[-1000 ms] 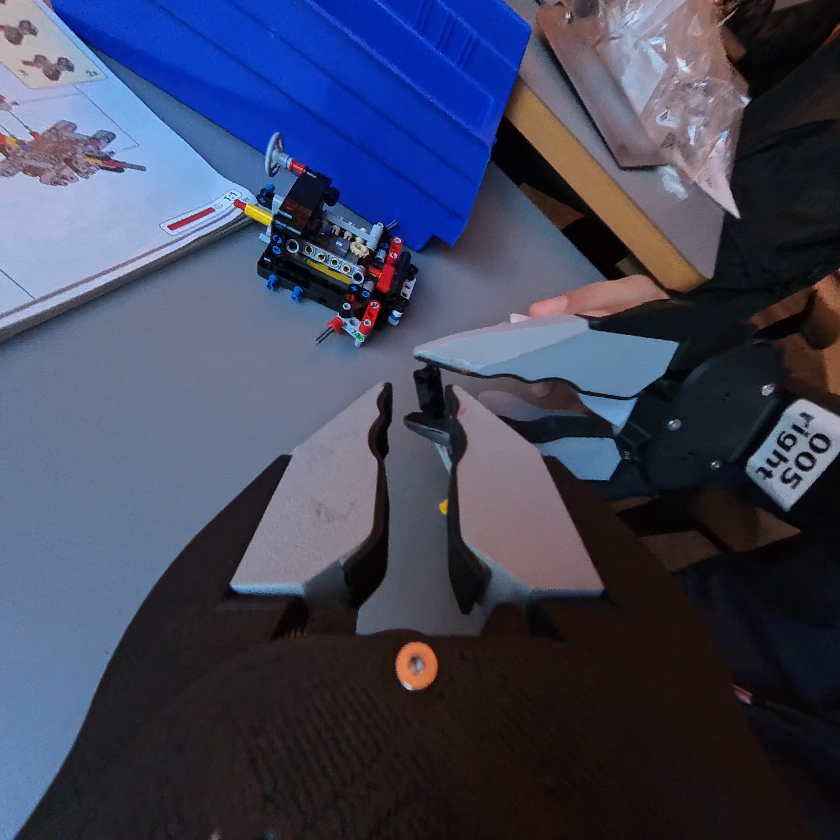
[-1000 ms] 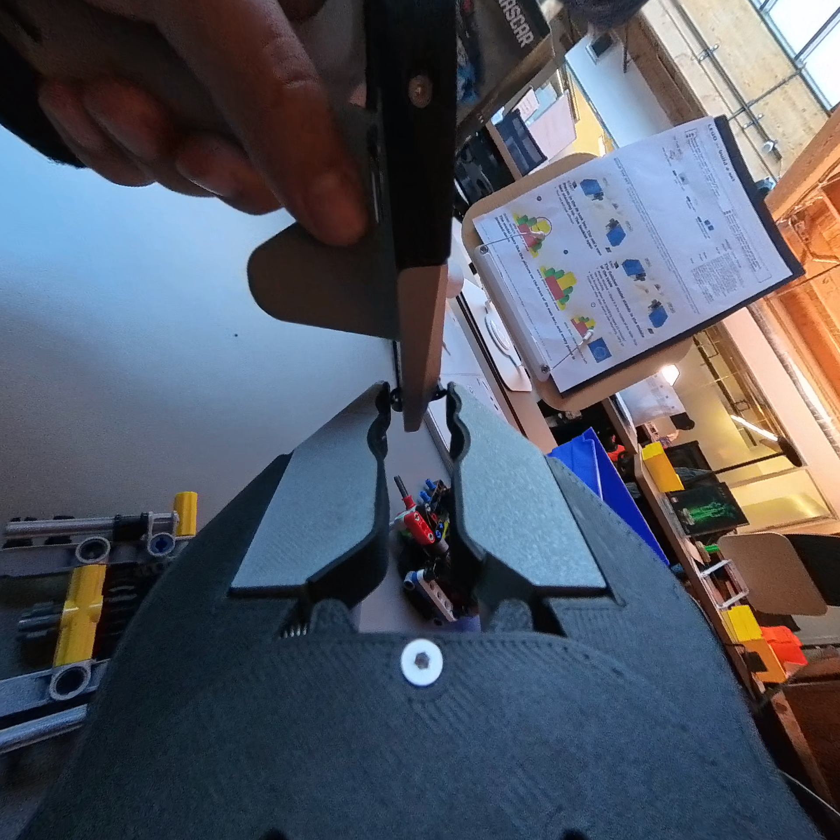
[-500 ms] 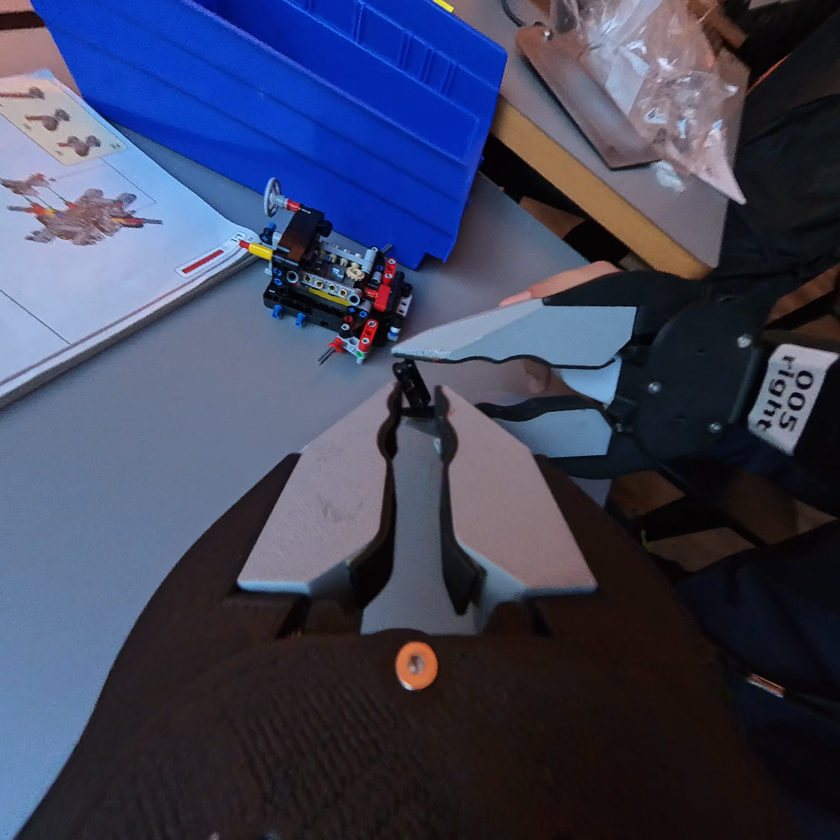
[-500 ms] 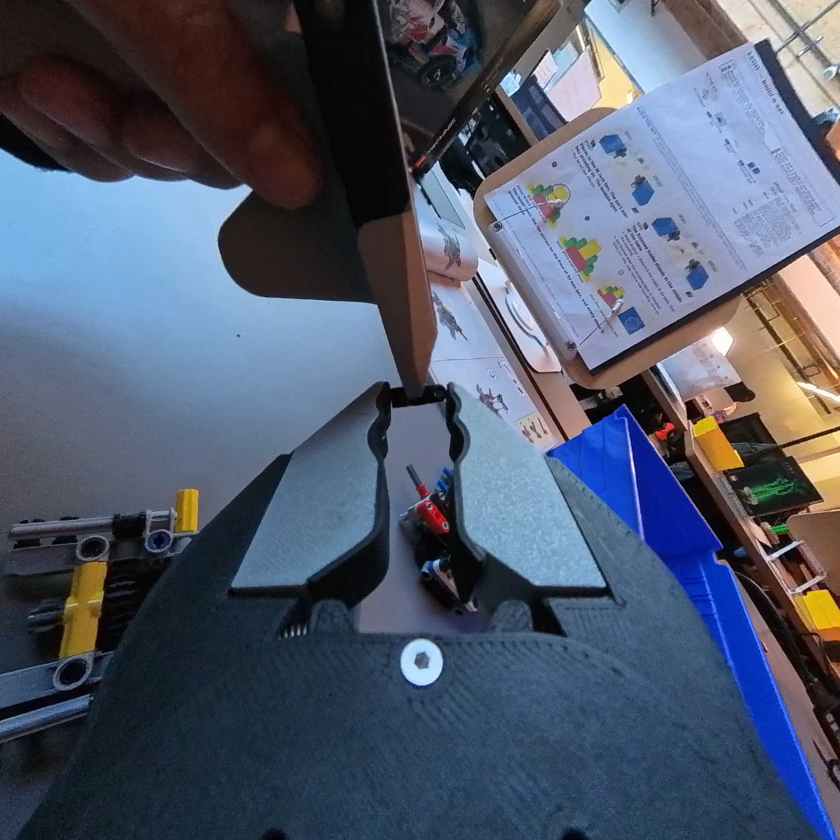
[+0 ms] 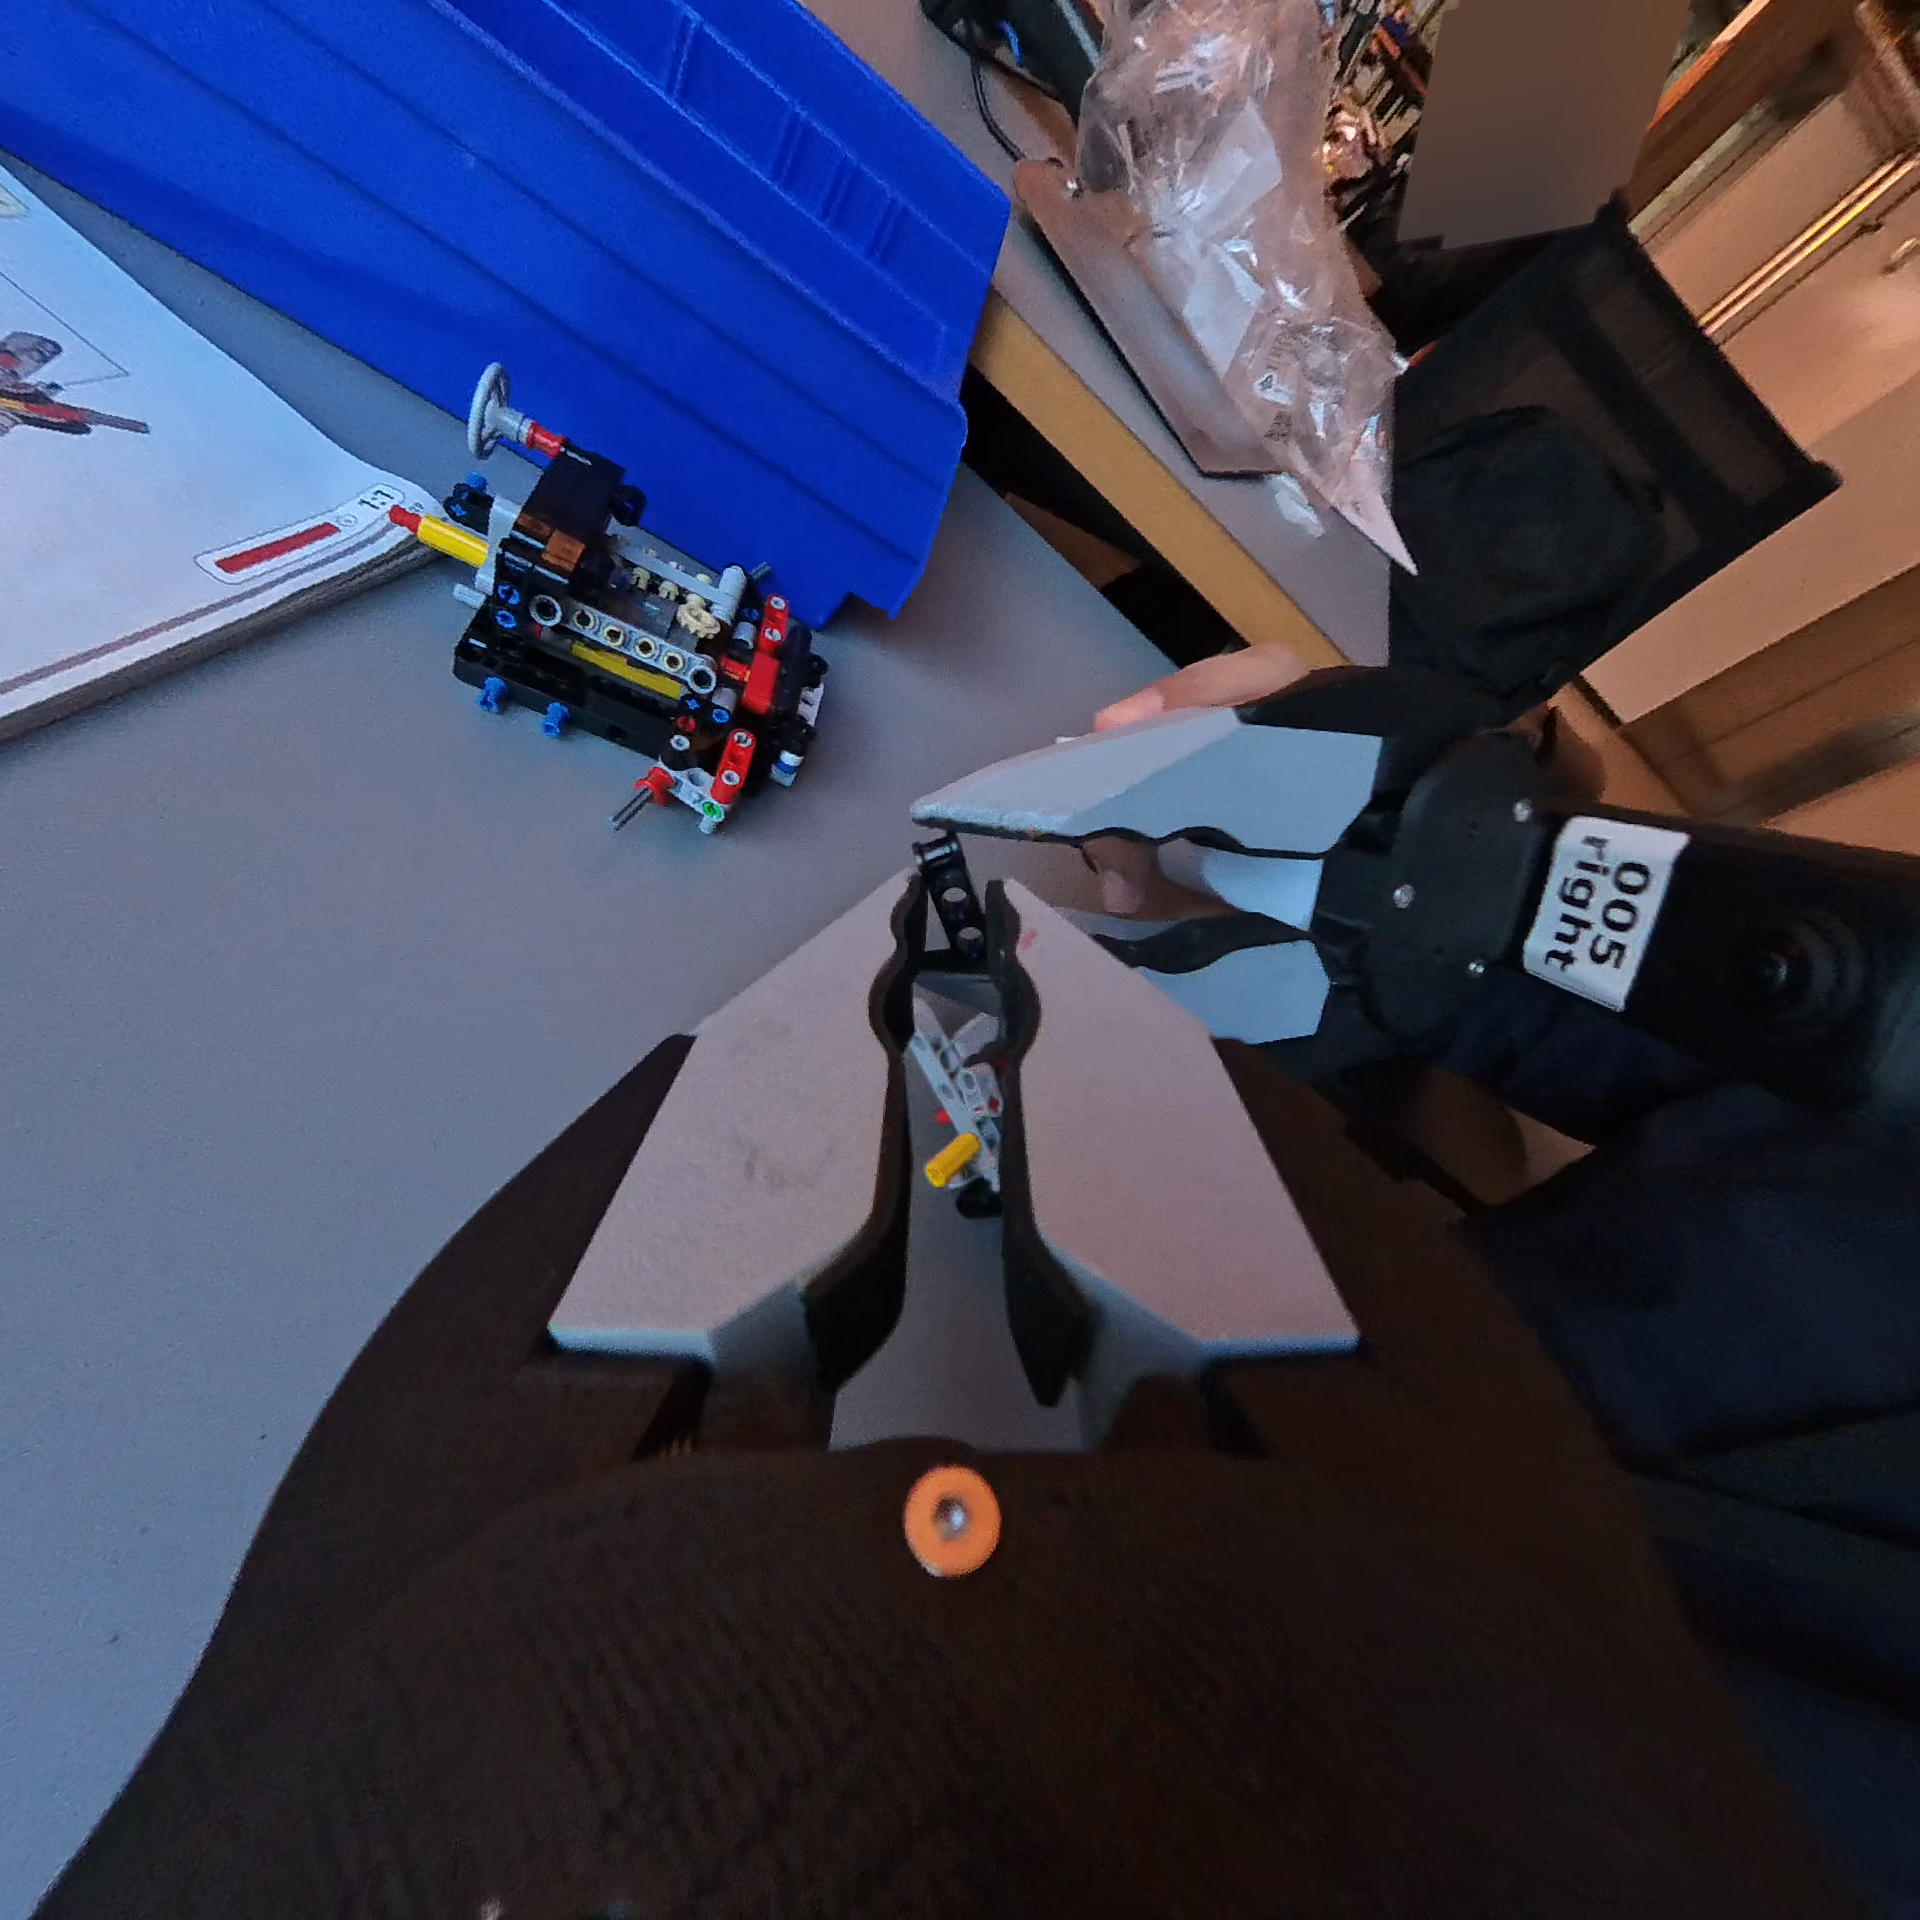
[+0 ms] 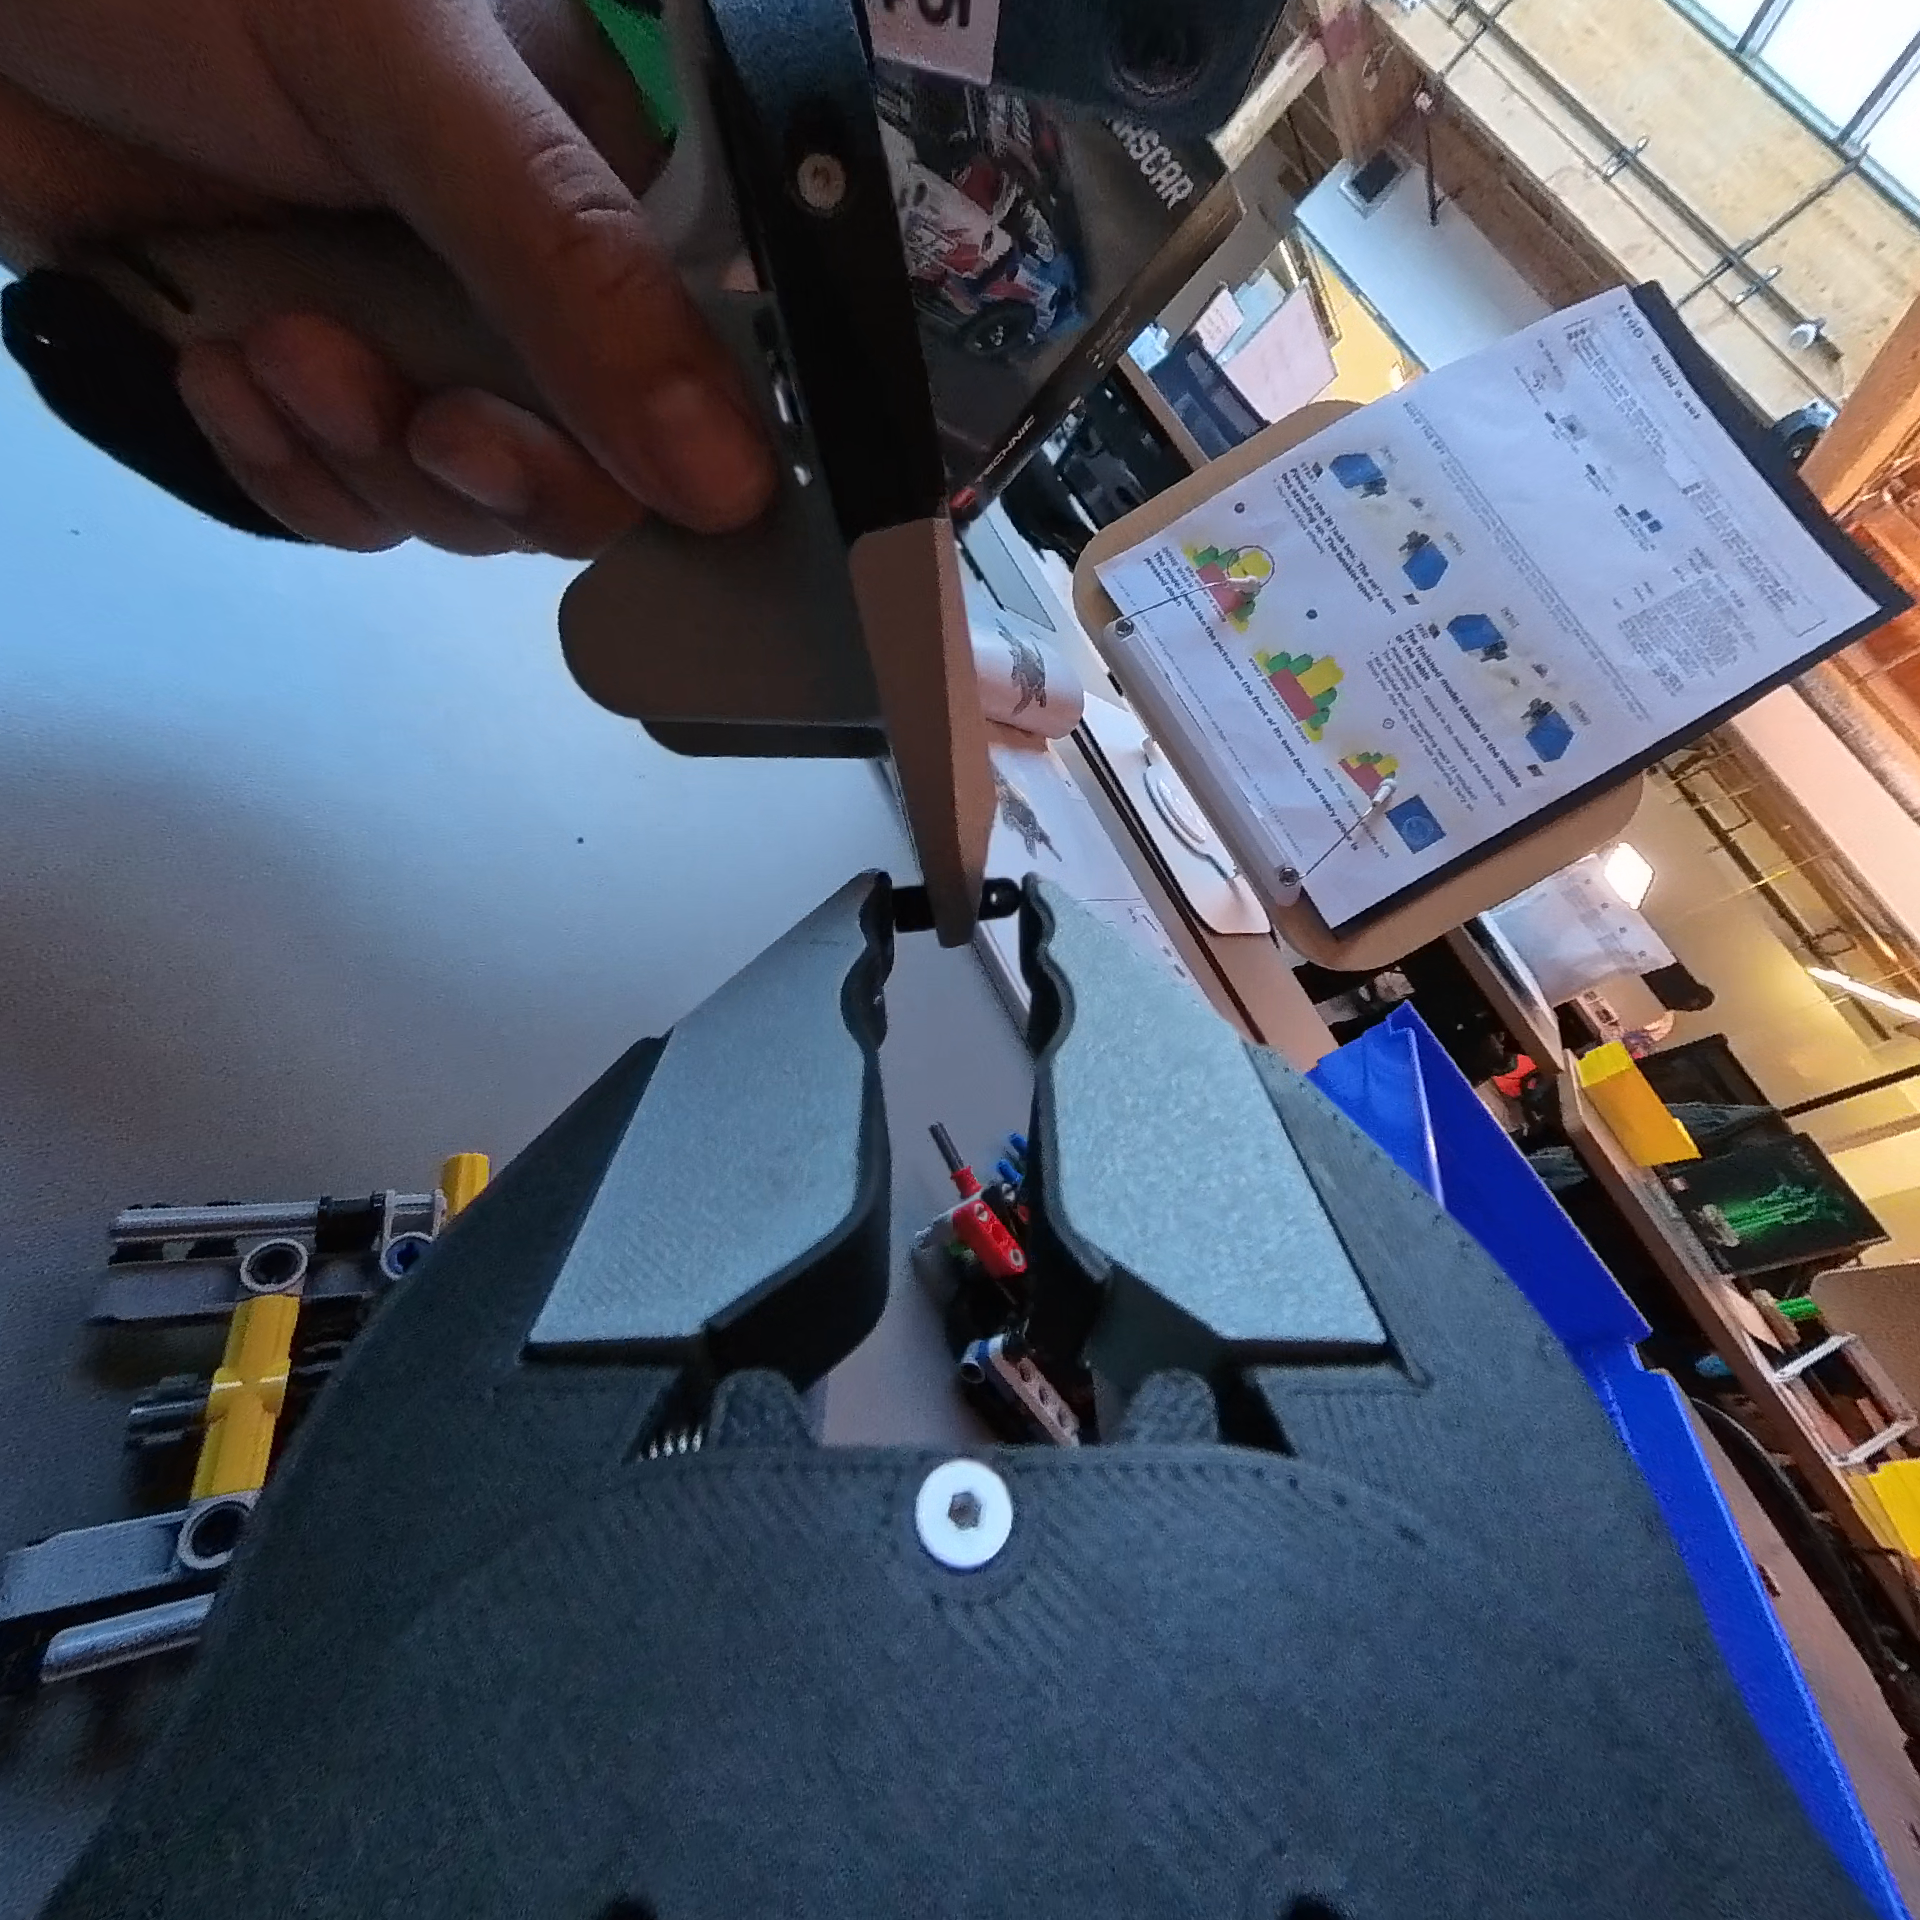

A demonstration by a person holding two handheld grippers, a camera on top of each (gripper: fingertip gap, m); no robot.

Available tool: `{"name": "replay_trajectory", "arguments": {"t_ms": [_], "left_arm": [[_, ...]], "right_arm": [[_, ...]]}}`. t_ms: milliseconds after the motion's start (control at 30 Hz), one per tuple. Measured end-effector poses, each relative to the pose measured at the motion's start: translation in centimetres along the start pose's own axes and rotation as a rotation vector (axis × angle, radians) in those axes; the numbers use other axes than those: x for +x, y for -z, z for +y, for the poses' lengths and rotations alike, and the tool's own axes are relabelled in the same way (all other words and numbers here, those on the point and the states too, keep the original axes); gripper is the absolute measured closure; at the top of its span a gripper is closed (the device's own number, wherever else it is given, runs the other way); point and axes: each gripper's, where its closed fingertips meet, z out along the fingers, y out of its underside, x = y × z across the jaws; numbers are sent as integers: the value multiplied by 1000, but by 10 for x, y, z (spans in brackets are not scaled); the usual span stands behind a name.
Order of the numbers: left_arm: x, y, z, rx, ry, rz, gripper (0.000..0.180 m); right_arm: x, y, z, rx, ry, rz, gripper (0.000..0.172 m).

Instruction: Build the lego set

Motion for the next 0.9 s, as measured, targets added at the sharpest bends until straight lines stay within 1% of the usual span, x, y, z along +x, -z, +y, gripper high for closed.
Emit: {"name": "replay_trajectory", "arguments": {"t_ms": [100,200,300,500,567,633,667,733,767,833,900], "left_arm": [[1,2,-2,5,-38,-12,173],[3,2,-1,13,-20,7,172],[2,1,-2,22,-10,15,172],[-5,1,1,-10,-100,-59,174],[-7,2,4,-47,-139,-77,175],[-13,3,8,-82,-201,-95,175],[-13,3,11,-95,-239,-85,175],[-16,6,23,-139,-336,-74,175],[-22,8,31,-178,-394,-105,175],[-34,13,48,-270,-515,-161,175],[-38,16,65,-355,-608,-175,175]], "right_arm": [[4,0,3,-12,-14,11,151],[6,0,4,-4,-50,-1,151],[7,0,4,-5,-44,5,151],[3,-3,7,-16,-63,-19,150],[1,-3,8,-15,-75,-39,150],[-6,-4,14,-32,-101,-94,147],[-10,-4,18,-39,-126,-141,144],[-15,1,28,-61,-216,-220,140],[-15,6,32,-77,-277,-256,133],[-21,23,33,-84,-382,-340,131],[-31,45,31,-89,-442,-415,126]]}}
